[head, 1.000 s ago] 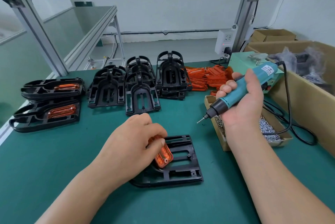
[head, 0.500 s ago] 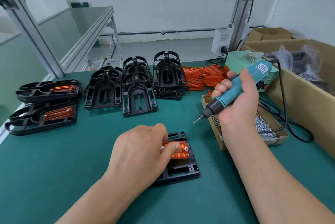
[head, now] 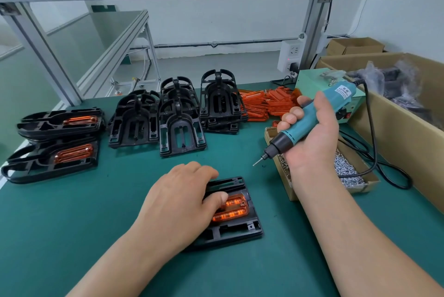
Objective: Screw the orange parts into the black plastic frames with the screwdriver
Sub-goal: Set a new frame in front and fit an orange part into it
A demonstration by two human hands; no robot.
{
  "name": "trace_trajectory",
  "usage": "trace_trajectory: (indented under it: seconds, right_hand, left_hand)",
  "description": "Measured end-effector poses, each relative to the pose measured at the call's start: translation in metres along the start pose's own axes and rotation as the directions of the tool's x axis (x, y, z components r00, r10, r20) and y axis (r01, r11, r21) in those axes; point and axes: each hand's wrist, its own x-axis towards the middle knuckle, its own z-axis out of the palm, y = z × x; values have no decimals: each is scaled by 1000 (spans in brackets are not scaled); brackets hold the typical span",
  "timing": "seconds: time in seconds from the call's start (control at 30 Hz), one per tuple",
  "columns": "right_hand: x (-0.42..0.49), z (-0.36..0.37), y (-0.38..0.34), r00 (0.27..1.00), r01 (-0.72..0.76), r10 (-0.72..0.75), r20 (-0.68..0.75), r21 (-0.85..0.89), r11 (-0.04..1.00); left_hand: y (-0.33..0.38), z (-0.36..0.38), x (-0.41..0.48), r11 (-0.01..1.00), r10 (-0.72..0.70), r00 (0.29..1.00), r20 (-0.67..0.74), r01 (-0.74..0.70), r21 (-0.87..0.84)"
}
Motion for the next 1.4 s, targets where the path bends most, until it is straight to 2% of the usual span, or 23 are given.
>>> trace_trajectory:
  seconds: [0.4,0.7,0.83,0.93,1.1,1.27,1.4]
  right_hand:
    - [3,-1,-15,997,67,-66,-28,54,996]
    - [11,-12,-40,983,158,-142,-114,153,975]
    - [14,-15,-42,981,169,-151,-122,154,973]
    - [13,-15,-38,983,162,-147,-109,145,976]
    - [13,-13,-35,988,139,-128,-81,139,981]
    - [12,-15,-37,986,148,-135,-96,139,979]
    - [13,-14,-38,984,152,-137,-111,143,978]
  left_hand:
    - [-9,3,25,976,-98,970,221,138,-170]
    - [-14,2,29,964,-77,956,282,144,-224]
    - [-18,1,26,962,-45,963,265,113,-247]
    - [-13,1,25,965,-48,963,266,114,-237]
    - [0,2,29,988,-93,954,286,123,-88]
    - [11,-5,42,988,-139,923,359,152,-10]
    - [8,-7,42,991,-117,924,365,134,-23]
